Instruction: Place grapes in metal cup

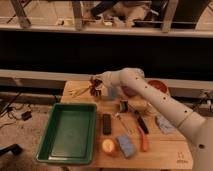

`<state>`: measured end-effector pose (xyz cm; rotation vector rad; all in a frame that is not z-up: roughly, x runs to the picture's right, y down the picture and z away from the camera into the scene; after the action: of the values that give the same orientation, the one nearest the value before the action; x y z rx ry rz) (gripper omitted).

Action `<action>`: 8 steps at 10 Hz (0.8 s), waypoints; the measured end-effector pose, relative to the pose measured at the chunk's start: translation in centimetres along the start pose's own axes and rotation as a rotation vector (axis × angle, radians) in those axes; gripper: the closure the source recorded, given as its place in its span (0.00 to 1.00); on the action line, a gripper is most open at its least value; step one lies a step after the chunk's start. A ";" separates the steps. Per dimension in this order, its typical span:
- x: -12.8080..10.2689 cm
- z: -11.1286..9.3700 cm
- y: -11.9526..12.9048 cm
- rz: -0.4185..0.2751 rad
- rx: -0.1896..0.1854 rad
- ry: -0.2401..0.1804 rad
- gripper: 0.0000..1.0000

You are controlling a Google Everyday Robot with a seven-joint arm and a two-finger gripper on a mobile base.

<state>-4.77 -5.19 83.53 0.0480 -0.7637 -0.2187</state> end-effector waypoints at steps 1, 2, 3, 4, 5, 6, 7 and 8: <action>-0.1 0.3 -0.1 -0.003 0.003 -0.001 1.00; -0.1 0.5 -0.2 -0.005 0.006 0.000 1.00; 0.0 0.8 -0.2 -0.003 0.008 0.002 1.00; 0.1 0.9 -0.1 0.000 0.009 0.004 1.00; 0.3 0.9 0.0 0.006 0.010 0.004 1.00; 0.4 0.9 0.2 0.015 0.011 -0.001 1.00; 0.2 0.9 0.4 0.020 0.010 -0.007 1.00; 0.1 0.9 0.6 0.022 0.009 -0.010 1.00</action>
<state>-5.17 -4.62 84.33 0.0472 -0.7753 -0.1943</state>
